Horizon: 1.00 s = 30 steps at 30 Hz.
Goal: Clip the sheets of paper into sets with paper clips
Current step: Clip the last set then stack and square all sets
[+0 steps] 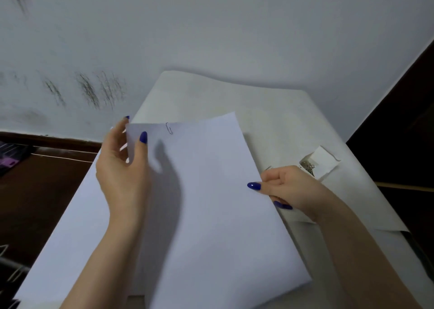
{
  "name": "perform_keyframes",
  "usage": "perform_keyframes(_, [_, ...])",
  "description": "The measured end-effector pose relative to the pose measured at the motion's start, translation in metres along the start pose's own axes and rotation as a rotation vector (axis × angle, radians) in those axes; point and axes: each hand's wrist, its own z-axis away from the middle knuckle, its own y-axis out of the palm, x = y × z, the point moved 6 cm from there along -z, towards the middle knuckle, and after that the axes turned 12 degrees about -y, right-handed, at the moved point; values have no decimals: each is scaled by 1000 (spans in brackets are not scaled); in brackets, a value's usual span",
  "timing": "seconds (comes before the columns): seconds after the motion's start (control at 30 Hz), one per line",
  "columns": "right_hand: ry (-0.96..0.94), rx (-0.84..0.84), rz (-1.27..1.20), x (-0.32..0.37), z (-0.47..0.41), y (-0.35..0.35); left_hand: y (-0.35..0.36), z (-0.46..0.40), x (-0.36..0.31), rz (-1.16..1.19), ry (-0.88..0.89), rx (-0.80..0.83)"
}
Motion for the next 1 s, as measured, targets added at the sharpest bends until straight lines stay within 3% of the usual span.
perform_keyframes(0.2, [-24, -224, -113, 0, -8, 23, 1, -9, 12, -372, -37, 3])
perform_keyframes(0.43, [-112, -209, -178, 16, -17, 64, -8, -20, 34, -942, -274, 29])
perform_keyframes(0.63, [-55, -232, -328, 16, -19, 90, -21, -22, 39, -1009, -342, 24])
perform_keyframes(0.77, [-80, -256, -291, 17, -16, 97, -22, -22, 37, -990, -339, 10])
perform_keyframes(1.0, [-76, -230, -354, 19, -16, 97, -24, -21, 13, -886, -137, -114])
